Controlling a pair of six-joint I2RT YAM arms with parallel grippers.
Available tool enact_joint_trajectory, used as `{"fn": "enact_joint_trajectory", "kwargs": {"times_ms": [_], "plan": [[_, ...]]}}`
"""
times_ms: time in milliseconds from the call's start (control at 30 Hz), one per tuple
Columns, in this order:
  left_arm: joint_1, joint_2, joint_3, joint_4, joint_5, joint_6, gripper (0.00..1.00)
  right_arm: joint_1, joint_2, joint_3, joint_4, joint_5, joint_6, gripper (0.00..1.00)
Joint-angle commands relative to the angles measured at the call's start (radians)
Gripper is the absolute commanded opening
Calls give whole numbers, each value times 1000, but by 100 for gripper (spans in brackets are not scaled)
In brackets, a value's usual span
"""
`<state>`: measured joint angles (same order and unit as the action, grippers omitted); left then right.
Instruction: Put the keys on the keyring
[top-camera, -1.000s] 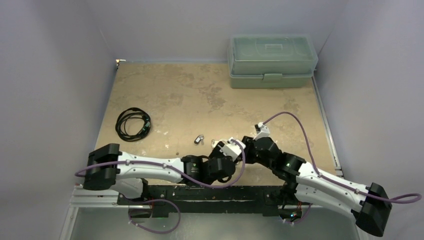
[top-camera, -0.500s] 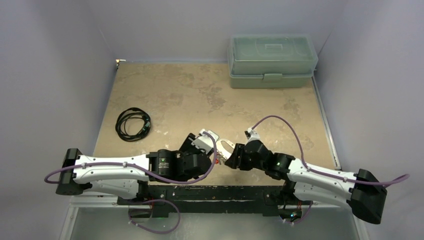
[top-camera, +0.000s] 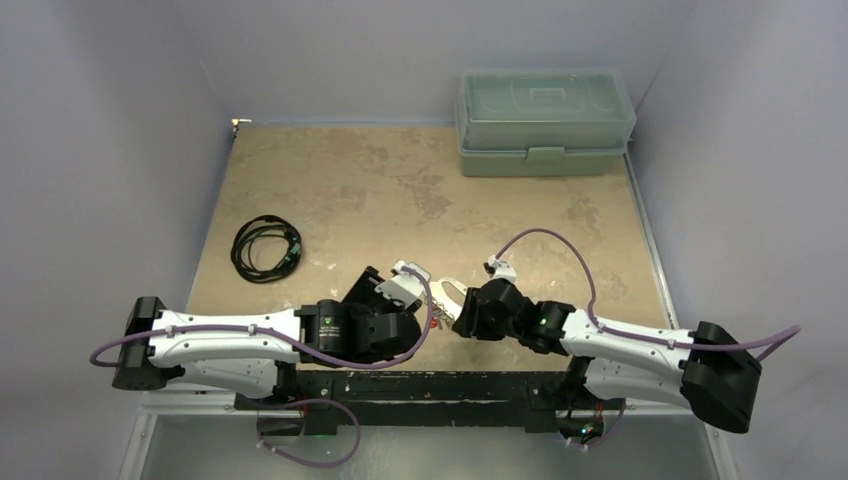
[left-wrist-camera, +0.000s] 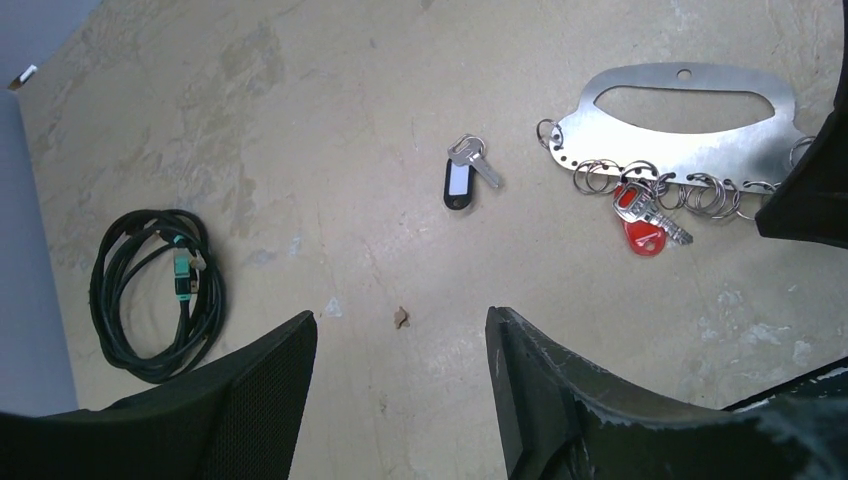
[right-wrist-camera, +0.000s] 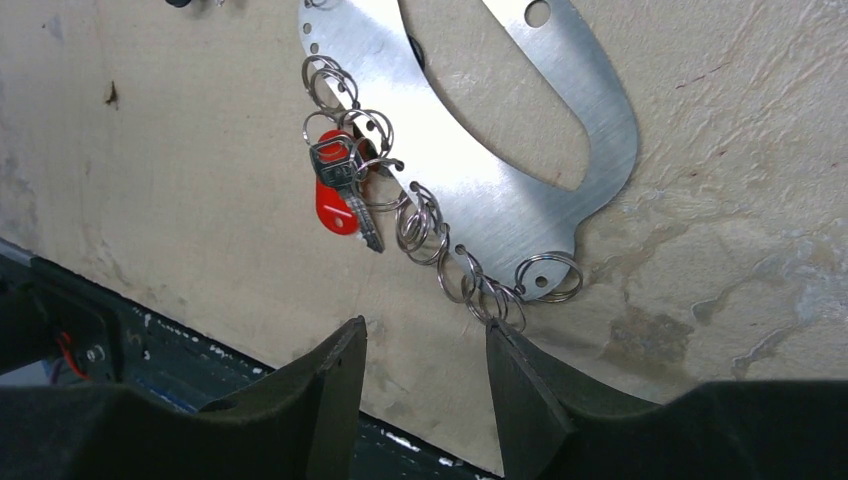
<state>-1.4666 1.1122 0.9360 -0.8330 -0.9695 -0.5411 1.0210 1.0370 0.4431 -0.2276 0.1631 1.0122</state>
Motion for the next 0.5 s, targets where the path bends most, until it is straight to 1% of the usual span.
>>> {"fn": "enact_joint_trajectory", "kwargs": {"times_ms": [0,467], "plan": [[0,24,2,-23,-27,-25,62,5,15,23,6,40,-14,50],[0,31,3,-25,-28,-27,61,5,57,-12,53,50,-24,49]]}}
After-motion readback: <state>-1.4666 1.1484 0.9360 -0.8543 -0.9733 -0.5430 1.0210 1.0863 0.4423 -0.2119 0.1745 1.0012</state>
